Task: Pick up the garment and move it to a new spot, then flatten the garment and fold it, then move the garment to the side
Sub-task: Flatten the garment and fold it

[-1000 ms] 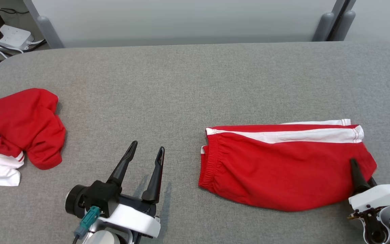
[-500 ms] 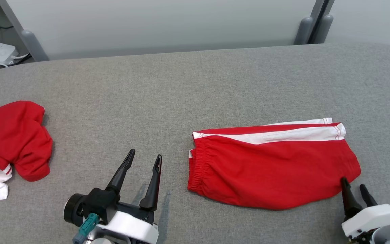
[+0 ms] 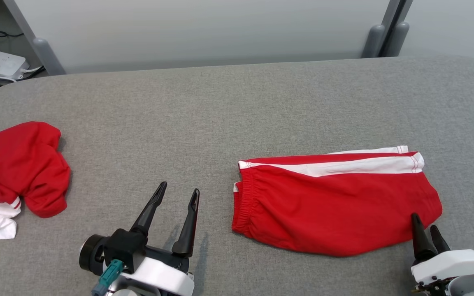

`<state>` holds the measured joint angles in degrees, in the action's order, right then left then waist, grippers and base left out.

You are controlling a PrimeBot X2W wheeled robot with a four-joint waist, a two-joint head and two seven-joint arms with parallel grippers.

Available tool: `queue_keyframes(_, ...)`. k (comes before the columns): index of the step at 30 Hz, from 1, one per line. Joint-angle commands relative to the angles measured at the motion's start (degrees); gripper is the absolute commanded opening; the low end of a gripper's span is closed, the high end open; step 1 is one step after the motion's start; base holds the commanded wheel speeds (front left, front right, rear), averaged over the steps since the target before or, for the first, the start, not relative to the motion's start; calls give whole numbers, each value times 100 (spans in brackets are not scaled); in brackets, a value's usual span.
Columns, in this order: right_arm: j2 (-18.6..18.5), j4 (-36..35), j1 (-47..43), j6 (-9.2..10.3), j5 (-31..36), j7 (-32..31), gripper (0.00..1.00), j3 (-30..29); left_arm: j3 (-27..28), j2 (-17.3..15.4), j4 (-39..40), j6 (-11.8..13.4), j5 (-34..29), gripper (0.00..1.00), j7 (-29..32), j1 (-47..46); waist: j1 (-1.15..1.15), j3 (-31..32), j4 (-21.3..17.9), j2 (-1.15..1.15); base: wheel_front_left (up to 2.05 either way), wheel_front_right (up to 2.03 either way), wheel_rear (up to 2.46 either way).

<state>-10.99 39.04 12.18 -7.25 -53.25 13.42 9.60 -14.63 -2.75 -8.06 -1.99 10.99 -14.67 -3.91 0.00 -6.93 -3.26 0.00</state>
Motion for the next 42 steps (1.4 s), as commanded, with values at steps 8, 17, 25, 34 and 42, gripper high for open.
queue_keyframes(8, -32, -200, -50, -24, -728, -253, 100, -33, 121, -13, 154, -19, -25, 100, -33, -67, 0, -45, 188, 0, 0, 0, 0)
queue_keyframes(17, -47, 113, 278, -24, -1067, -371, 100, -28, 71, -13, 170, -13, -20, 100, -33, -105, 0, -131, 407, 0, 0, 0, 0)
queue_keyframes(25, -122, 441, 542, -24, -1278, -288, 20, -4, 28, -13, 175, 5, 12, 100, -33, -145, 0, -243, 600, 0, 0, 0, 0)
queue_keyframes(34, -295, 98, 595, -24, -1242, -88, 0, 265, 46, -13, 180, 26, 34, 100, -33, -160, 0, -276, 656, 0, 0, 0, 0)
queue_keyframes(42, -419, -605, 568, -24, -1010, 34, 0, 569, 0, -13, 144, 70, 104, 100, -33, -136, 0, -149, 645, 0, 0, 0, 0)
